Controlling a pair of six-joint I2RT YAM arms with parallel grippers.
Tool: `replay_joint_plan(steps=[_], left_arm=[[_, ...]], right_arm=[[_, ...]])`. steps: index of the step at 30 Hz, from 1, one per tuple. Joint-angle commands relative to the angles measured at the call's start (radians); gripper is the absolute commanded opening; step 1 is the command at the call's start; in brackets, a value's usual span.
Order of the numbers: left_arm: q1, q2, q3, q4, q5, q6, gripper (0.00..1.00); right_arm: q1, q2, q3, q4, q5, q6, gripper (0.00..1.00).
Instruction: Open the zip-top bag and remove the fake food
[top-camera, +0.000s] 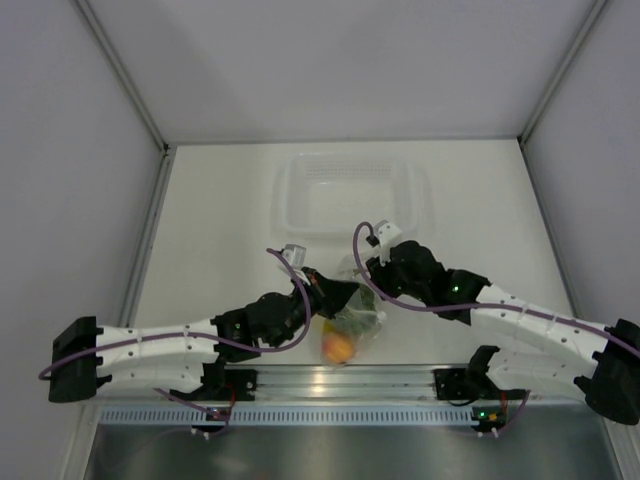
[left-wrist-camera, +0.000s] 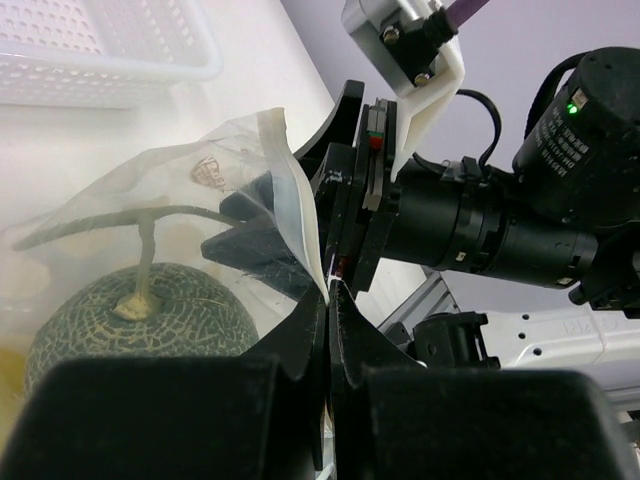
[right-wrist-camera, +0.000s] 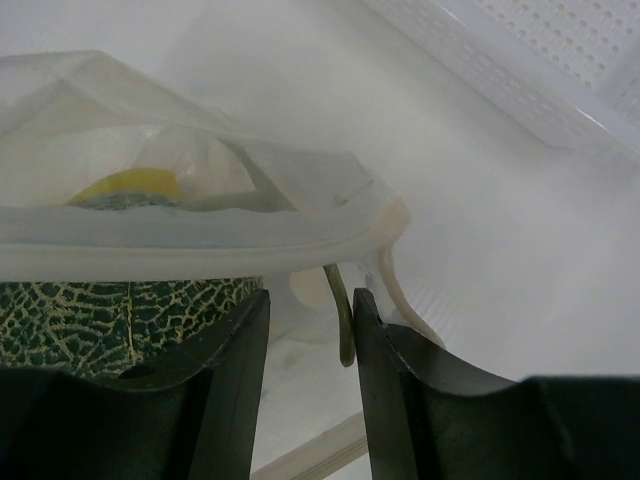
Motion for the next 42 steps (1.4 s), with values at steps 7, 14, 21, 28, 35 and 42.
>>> replay_joint_plan(steps=[7,14,21,28,35,42], left_arm=[[-0.006,0.009,0.019,0.060,0.002,-0.010,0.00],[-0.004,0.006,0.021,0.060,0.011,-0.012,0.00],[-0.004,-0.006,0.012,0.060,0.008,-0.010,0.00],[-0.004,0.011,0.009,0.059,0.000,-0.008,0.00],[-0.004,0.023,-0.004,0.059,-0.020,-0.005,0.00],[-0.004,-0.001,-0.047,0.056,-0.093,-0.018,0.00]], right_arm=[[-0.015,-0.019,-0.071,0.113,-0.067,-0.062,0.33],[-0.017,-0.043,-0.111,0.189,0.007,-0.071,0.04],[-0.015,-0.051,-0.116,0.203,0.004,-0.080,0.00],[-0.012,-0.118,-0.093,0.209,-0.047,-0.053,0.00],[-0.005,-0.174,-0.030,0.124,-0.042,-0.045,0.00],[0.000,-0.283,-0.021,0.065,-0.036,-0.057,0.00]])
